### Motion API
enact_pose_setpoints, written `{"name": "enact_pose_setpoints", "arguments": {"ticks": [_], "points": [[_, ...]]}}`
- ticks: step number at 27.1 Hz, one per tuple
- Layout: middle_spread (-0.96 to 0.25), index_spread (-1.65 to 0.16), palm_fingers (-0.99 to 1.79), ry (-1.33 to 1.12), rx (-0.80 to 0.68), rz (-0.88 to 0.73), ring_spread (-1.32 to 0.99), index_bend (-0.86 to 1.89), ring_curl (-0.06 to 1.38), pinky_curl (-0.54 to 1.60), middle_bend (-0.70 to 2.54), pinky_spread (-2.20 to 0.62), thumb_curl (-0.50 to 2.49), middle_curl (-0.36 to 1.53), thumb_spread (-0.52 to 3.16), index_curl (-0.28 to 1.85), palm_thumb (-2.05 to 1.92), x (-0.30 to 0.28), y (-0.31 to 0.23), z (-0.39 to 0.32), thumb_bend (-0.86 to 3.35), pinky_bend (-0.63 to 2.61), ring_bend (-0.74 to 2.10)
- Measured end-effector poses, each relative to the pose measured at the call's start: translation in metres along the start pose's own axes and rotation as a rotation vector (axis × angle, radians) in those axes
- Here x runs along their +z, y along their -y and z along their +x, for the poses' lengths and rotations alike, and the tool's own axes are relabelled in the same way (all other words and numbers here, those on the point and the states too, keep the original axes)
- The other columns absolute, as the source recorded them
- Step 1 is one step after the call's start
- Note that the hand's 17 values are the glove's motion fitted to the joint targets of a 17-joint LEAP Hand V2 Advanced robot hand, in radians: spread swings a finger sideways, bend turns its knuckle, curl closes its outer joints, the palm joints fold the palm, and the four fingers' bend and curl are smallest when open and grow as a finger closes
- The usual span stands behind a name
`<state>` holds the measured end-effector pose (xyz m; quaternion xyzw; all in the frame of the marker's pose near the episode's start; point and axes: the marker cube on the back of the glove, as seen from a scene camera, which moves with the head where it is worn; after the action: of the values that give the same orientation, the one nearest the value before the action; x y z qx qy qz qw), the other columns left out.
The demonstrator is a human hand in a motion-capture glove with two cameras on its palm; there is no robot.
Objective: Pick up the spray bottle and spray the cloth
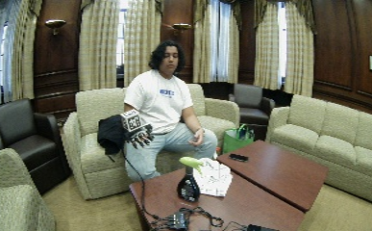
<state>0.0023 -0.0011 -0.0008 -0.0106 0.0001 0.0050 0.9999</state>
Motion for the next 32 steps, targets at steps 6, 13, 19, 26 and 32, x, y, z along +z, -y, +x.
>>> {"name": "enact_pose_setpoints", "arguments": {"ticks": [6,13,19,26,32], "points": [[-0.11,-0.32,0.37,0.022,0.049,-0.029,-0.07,0.12,0.13,0.21,0.2,0.14,0.12,0.11,0.6,0.08,0.36,0.005,0.0,0.005,0.14,0.56,0.34],[-0.14,-0.39,0.34,0.062,0.071,-0.018,-0.08,0.12,0.17,0.25,0.2,0.18,0.17,0.17,0.75,0.12,0.39,0.007,0.003,0.018,0.08,0.58,0.36],[-0.14,-0.41,0.33,0.139,0.088,-0.017,-0.09,0.13,0.2,0.27,0.2,0.2,0.21,0.2,0.81,0.14,0.41,0.016,0.011,0.027,0.04,0.58,0.37],[-0.14,-0.42,0.31,0.248,0.087,-0.024,-0.09,0.12,0.22,0.29,0.21,0.2,0.24,0.24,0.84,0.16,0.44,0.031,0.039,0.032,-0.01,0.57,0.38],[-0.13,-0.41,0.27,0.33,0.098,0.002,-0.08,0.12,0.24,0.3,0.21,0.22,0.27,0.26,0.85,0.17,0.46,0.037,0.07,0.035,-0.02,0.56,0.39]]}}
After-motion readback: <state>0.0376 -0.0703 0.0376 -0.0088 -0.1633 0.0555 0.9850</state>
